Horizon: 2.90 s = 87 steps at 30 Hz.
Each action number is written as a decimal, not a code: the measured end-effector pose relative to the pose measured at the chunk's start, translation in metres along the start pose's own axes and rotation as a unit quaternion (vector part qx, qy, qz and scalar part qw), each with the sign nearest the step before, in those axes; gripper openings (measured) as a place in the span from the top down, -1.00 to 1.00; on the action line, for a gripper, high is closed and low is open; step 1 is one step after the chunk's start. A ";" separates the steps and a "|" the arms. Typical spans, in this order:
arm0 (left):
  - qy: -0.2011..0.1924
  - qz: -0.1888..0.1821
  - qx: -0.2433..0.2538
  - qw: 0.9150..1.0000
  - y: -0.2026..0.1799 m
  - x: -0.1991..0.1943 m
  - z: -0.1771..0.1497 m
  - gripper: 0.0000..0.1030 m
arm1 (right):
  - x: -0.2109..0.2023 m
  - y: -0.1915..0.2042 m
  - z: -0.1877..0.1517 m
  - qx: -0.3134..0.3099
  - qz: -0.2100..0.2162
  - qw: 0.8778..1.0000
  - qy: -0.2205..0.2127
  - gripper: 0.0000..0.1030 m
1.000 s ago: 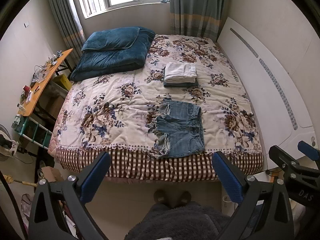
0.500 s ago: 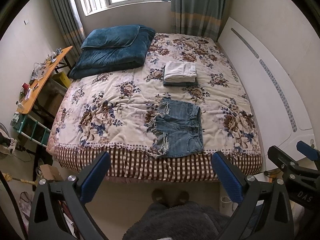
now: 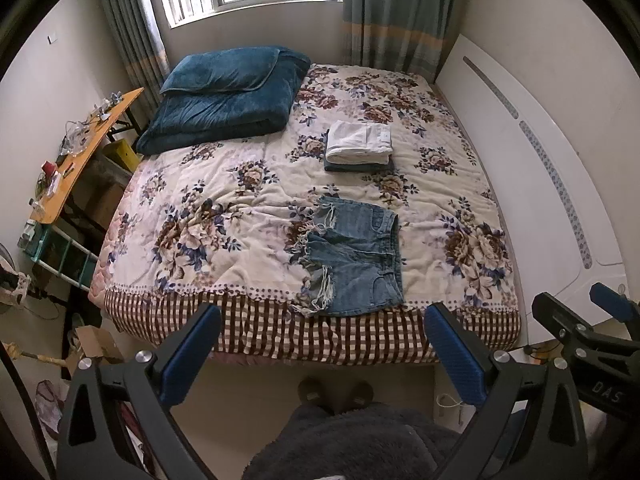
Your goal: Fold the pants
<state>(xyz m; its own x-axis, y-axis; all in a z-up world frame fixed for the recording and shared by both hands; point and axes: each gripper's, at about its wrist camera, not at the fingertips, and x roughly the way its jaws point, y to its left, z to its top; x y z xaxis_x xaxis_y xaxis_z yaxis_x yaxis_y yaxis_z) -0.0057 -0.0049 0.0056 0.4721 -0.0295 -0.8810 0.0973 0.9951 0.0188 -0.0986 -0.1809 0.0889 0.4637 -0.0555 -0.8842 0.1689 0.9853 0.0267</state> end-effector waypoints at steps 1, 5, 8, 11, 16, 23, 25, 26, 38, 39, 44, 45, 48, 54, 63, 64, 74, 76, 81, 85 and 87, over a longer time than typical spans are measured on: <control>0.001 0.001 0.000 1.000 -0.005 0.000 0.002 -1.00 | 0.001 0.000 0.001 0.000 0.001 1.000 0.001 -1.00; 0.000 0.000 0.000 1.000 -0.002 0.000 0.001 -1.00 | 0.004 0.000 0.000 -0.001 0.002 1.000 0.002 -1.00; 0.001 -0.001 0.000 1.000 -0.001 0.000 0.001 -1.00 | 0.010 -0.001 -0.002 -0.001 0.006 1.000 0.005 -1.00; 0.003 -0.003 -0.005 1.000 -0.004 0.001 -0.001 -1.00 | 0.019 -0.002 -0.003 0.001 0.011 1.000 0.010 -1.00; -0.022 0.004 -0.024 0.999 -0.009 0.016 0.000 -1.00 | 0.058 -0.016 0.007 0.015 0.012 1.000 0.011 -1.00; -0.037 0.073 -0.051 0.995 -0.001 0.093 0.037 -1.00 | 0.155 -0.019 0.045 0.003 0.039 0.999 0.028 -1.00; -0.018 0.075 -0.057 0.995 0.006 0.118 0.050 -1.00 | 0.192 -0.013 0.057 -0.001 0.039 0.998 0.041 -1.00; -0.011 0.076 -0.058 0.995 0.010 0.131 0.058 -1.00 | 0.208 -0.011 0.067 0.000 0.042 0.998 0.046 -1.00; 0.096 0.055 -0.029 0.993 0.049 0.362 0.168 -1.00 | 0.443 0.019 0.145 0.047 -0.004 0.989 0.138 -1.00; 0.106 0.046 -0.027 0.993 0.052 0.383 0.174 -1.00 | 0.458 0.020 0.150 0.049 -0.003 0.989 0.141 -1.00; 0.150 0.005 -0.041 0.988 0.064 0.489 0.203 -0.99 | 0.556 0.016 0.178 0.063 0.016 0.985 0.159 -1.00; 0.161 -0.002 -0.042 0.986 0.065 0.516 0.207 -0.98 | 0.579 0.013 0.183 0.066 0.029 0.984 0.161 -1.00; 0.194 -0.028 -0.047 0.979 0.061 0.580 0.212 -0.86 | 0.652 0.003 0.194 0.061 0.052 0.981 0.177 -1.00; 0.246 -0.059 -0.015 0.967 0.036 0.691 0.215 -0.55 | 0.778 -0.024 0.202 0.035 0.088 0.967 0.236 -1.00; 0.290 -0.108 0.028 0.951 0.000 0.786 0.217 -0.55 | 0.898 -0.093 0.194 0.079 0.144 0.942 0.293 -0.93; 0.291 -0.114 0.035 0.949 -0.004 0.790 0.216 -0.55 | 0.904 -0.096 0.191 0.088 0.164 0.937 0.295 -0.80; 0.254 -0.123 0.064 0.957 -0.013 0.775 0.207 0.56 | 0.899 -0.091 0.184 0.082 0.216 0.938 0.257 0.19; 0.260 -0.120 0.051 0.957 -0.006 0.785 0.210 0.56 | 0.904 -0.097 0.186 0.091 0.193 0.944 0.252 0.24; 0.276 -0.120 0.030 0.953 0.006 0.800 0.220 0.50 | 0.914 -0.102 0.189 0.099 0.170 0.943 0.268 0.19; 0.286 -0.135 0.019 0.949 0.012 0.814 0.225 0.35 | 0.906 -0.096 0.199 0.065 0.153 0.948 0.272 -0.13; 0.295 -0.148 0.007 0.944 0.019 0.820 0.223 0.31 | 0.906 -0.094 0.202 0.043 0.137 0.953 0.268 -0.29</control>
<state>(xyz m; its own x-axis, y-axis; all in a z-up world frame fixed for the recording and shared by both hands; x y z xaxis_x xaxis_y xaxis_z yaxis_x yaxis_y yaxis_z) 0.5791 -0.0318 -0.6112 -0.1475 -0.2441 -0.9585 0.1629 0.9498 -0.2670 0.4811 -0.3559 -0.6207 -0.0060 0.3151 -0.9490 0.1870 0.9327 0.3085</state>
